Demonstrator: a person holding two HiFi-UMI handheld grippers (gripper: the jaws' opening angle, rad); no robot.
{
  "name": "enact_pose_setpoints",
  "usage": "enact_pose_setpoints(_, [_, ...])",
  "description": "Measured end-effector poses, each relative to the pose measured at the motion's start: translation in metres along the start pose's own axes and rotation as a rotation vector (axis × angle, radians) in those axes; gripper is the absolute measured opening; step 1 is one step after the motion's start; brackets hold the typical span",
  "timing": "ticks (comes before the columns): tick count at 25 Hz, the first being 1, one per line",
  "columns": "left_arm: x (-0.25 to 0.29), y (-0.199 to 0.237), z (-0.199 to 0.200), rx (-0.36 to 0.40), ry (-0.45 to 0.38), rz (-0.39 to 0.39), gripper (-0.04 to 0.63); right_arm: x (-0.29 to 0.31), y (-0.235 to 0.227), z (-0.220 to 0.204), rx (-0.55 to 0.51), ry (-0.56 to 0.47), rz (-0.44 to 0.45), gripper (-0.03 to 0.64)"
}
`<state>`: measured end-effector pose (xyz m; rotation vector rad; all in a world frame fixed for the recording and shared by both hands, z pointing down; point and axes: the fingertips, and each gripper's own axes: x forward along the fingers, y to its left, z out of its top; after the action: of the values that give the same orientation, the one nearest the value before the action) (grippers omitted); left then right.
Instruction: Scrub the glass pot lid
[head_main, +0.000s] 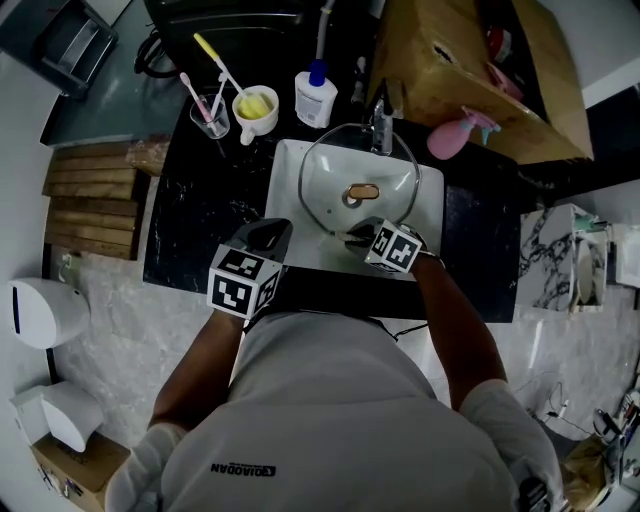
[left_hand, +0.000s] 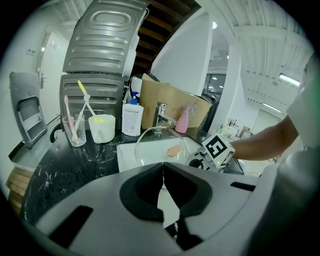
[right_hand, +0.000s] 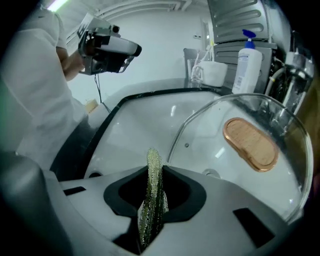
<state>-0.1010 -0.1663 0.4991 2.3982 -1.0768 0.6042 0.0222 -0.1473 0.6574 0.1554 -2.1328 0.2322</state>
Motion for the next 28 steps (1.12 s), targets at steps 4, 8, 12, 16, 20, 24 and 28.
enact_pose_setpoints(4, [-0.001, 0.003, 0.001, 0.006, -0.006, -0.013, 0.015, -0.027, -0.008, 0.032, 0.044, -0.075, -0.115, 0.095])
enact_pose_setpoints(8, [-0.001, 0.006, 0.003, 0.015, -0.013, -0.028, 0.015, -0.062, -0.011, 0.077, 0.033, -0.133, -0.247, 0.095])
enact_pose_setpoints(12, [-0.002, 0.012, 0.007, 0.028, -0.023, -0.039, 0.015, -0.103, -0.038, 0.126, 0.04, -0.236, -0.504, 0.095])
enact_pose_setpoints(16, [-0.006, 0.018, 0.01, 0.037, -0.028, -0.047, 0.015, -0.126, -0.084, 0.151, 0.046, -0.282, -0.796, 0.095])
enact_pose_setpoints(20, [-0.016, 0.025, 0.006, 0.044, -0.024, -0.05, 0.015, -0.118, -0.117, 0.152, 0.055, -0.223, -0.945, 0.095])
enact_pose_setpoints(24, [-0.028, 0.04, -0.002, 0.035, -0.011, -0.034, 0.015, -0.102, -0.143, 0.138, 0.125, -0.143, -1.03, 0.095])
enact_pose_setpoints(28, [-0.038, 0.053, -0.011, 0.031, 0.004, -0.026, 0.015, -0.088, -0.166, 0.124, 0.16, -0.051, -1.085, 0.095])
